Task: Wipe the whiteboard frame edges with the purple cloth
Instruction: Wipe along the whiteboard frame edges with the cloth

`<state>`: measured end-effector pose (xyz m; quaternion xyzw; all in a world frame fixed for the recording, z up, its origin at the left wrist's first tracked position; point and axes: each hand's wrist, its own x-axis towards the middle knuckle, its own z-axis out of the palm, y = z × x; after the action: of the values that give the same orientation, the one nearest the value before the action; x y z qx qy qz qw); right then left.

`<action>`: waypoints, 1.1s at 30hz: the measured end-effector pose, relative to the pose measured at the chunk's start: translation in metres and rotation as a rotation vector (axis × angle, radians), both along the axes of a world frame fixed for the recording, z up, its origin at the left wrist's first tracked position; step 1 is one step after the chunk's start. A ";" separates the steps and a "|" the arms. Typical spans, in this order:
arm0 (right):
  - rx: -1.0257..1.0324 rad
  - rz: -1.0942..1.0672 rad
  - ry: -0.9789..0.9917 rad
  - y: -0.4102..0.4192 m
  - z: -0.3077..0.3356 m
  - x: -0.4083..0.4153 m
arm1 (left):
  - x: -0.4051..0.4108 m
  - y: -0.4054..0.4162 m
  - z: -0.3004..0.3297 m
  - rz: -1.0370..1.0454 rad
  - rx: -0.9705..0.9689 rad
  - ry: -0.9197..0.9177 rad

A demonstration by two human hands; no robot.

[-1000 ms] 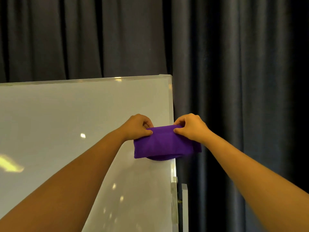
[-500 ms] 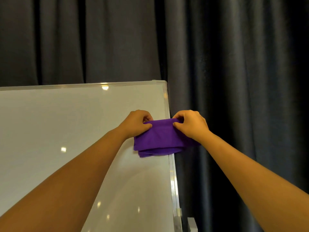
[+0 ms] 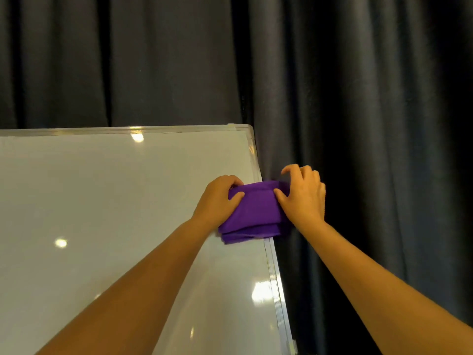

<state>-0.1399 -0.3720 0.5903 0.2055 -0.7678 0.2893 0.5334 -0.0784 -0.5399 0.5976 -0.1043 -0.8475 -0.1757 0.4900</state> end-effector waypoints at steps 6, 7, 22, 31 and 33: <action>-0.240 0.162 -0.403 -0.055 -0.005 0.022 | 0.000 0.001 -0.016 -0.029 0.018 0.067; -0.215 0.162 -0.454 -0.062 -0.008 0.023 | 0.001 0.000 -0.018 -0.035 0.031 0.095; -0.266 0.235 -0.335 -0.065 -0.079 0.025 | 0.018 -0.067 -0.088 0.745 -0.065 0.001; -0.313 0.205 -0.364 -0.048 -0.163 0.061 | 0.060 -0.047 -0.157 0.713 -0.131 -0.056; -0.296 0.199 -0.353 -0.042 -0.182 0.070 | 0.068 -0.042 -0.173 0.715 -0.136 -0.068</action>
<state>-0.0700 -0.4143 0.4088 0.1461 -0.7744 0.4810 0.3842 -0.0100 -0.5814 0.4250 0.1721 -0.8560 0.0600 0.4838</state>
